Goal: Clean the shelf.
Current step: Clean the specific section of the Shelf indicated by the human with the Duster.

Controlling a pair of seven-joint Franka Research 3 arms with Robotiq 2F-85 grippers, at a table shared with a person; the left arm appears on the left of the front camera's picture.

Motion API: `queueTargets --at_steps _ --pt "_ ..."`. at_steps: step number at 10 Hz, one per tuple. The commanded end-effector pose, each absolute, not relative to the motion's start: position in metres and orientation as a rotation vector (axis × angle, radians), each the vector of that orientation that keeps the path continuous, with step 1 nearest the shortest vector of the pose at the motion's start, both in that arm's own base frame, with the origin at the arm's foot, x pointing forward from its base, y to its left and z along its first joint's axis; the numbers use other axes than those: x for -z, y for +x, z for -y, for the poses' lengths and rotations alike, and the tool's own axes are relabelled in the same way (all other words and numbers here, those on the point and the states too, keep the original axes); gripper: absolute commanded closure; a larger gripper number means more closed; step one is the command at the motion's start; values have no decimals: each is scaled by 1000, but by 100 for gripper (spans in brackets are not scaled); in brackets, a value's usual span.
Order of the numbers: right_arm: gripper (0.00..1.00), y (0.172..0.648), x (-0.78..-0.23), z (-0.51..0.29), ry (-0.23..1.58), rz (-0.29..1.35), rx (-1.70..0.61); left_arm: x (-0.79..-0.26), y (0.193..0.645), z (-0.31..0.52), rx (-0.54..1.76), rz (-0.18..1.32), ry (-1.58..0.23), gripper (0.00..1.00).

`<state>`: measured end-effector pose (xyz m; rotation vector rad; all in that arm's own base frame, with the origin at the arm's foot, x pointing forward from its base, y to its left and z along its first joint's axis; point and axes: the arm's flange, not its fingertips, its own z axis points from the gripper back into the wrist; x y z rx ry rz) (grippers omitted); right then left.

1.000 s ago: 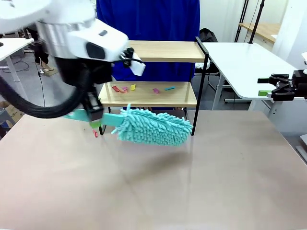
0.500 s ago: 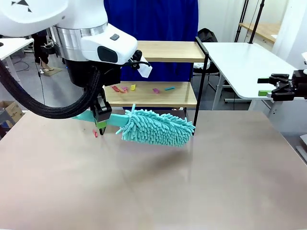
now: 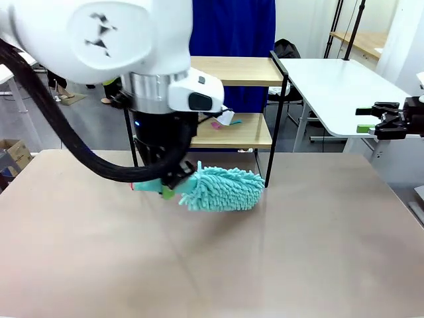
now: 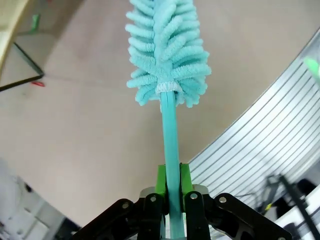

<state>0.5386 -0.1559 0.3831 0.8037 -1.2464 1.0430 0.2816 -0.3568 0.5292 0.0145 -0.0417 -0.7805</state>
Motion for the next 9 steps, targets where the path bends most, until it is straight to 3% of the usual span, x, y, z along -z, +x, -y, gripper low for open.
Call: queueTargets --at_steps 1,5,9 --pt "0 538 -386 154 803 1248 -1050 -518 278 375 636 110 -104 87" --pt "0 538 -386 154 803 1248 -1050 -486 288 418 326 205 -137 87" --pt "0 538 -386 154 803 1248 -1050 -482 301 437 370 167 -118 87"
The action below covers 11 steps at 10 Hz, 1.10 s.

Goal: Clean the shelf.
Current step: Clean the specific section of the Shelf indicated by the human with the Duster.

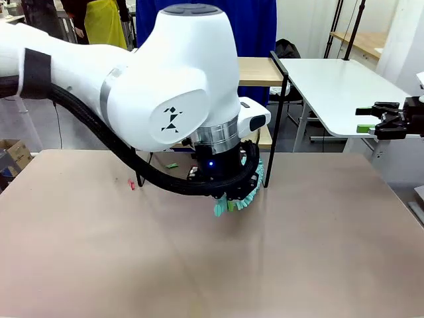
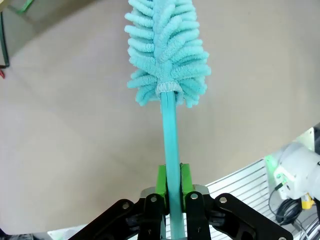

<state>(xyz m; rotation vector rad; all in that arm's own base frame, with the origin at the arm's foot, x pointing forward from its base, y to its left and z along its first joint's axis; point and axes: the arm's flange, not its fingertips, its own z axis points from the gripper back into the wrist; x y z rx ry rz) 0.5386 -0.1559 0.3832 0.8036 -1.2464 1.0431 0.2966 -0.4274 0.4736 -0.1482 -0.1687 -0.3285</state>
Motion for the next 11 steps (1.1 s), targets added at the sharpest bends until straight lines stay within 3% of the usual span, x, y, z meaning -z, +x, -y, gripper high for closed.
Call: queueTargets --at_steps 1,4,11 --pt "0 538 -386 154 803 1248 -1050 -475 294 424 315 173 -160 87" --pt "0 538 -386 154 803 1248 -1050 -472 298 429 329 162 -148 87" --pt "0 538 -386 154 803 1248 -1050 -423 344 484 59 354 -276 87"
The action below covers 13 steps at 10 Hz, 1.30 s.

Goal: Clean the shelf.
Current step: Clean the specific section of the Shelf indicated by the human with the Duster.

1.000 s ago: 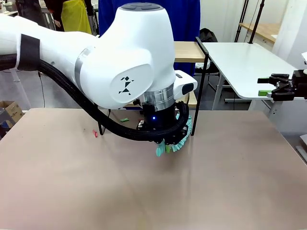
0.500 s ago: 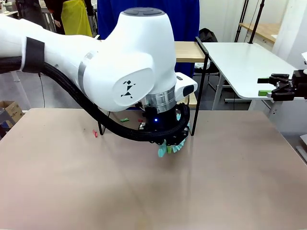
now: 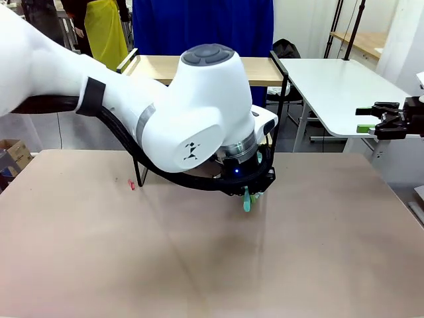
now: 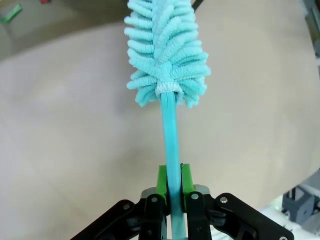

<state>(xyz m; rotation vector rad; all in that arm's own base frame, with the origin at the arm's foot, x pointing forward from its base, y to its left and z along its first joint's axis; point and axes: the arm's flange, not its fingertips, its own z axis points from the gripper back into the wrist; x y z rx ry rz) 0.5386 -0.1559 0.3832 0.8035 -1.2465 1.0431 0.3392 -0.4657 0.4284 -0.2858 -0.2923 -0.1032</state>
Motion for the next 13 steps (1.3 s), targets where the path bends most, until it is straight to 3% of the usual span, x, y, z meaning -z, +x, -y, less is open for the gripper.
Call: queueTargets --at_steps 1,6,11,12,13 --pt "0 538 -386 154 803 1248 -1050 -415 349 490 35 372 -297 87" --pt "0 538 -386 154 803 1248 -1050 -373 381 518 -67 442 -303 87" --pt "0 538 -386 154 803 1248 -1050 -342 398 510 -88 279 -284 87" --pt "0 538 -386 154 803 1248 -1050 -342 390 517 -69 371 -291 87" --pt "0 538 -386 154 803 1248 -1050 -342 390 517 -69 371 -291 87"
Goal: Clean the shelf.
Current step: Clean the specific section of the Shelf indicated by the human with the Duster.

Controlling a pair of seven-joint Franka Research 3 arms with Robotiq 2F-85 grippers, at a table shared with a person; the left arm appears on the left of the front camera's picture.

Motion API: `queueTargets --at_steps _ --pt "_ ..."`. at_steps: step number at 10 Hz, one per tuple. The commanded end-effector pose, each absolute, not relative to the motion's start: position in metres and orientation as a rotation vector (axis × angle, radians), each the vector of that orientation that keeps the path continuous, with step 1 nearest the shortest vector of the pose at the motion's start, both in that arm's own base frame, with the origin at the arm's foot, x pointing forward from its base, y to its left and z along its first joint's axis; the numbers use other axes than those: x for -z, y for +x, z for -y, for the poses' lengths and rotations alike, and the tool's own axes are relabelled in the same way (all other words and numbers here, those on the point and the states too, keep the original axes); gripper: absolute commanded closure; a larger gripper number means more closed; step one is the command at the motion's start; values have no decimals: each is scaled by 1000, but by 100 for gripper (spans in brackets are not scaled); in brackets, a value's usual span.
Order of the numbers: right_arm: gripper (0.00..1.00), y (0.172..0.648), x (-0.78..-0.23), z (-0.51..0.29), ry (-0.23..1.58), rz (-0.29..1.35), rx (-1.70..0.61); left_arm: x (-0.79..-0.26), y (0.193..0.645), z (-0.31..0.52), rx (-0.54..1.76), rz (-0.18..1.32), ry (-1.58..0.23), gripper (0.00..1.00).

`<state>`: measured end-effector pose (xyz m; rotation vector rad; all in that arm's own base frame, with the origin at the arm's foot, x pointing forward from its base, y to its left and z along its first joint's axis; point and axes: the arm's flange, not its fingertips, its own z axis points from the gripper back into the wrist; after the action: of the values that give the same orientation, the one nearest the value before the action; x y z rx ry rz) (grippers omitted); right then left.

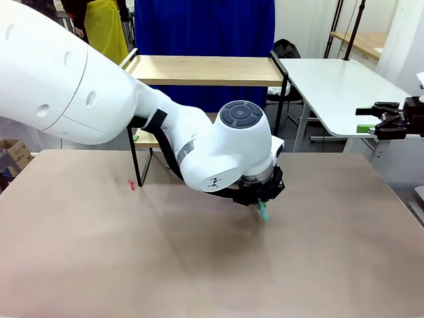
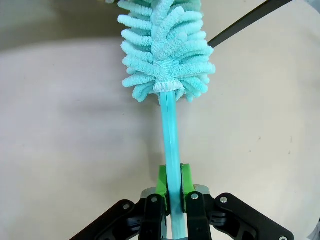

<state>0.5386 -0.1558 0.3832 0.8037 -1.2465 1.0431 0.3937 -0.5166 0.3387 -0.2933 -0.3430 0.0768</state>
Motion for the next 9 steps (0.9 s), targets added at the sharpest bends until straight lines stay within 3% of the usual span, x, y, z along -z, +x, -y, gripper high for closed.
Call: queueTargets --at_steps 1,9 --pt "0 538 -386 154 803 1248 -1050 -337 395 515 -82 336 -292 87" --pt "0 538 -386 154 803 1248 -1050 -329 412 397 -157 206 -119 87"
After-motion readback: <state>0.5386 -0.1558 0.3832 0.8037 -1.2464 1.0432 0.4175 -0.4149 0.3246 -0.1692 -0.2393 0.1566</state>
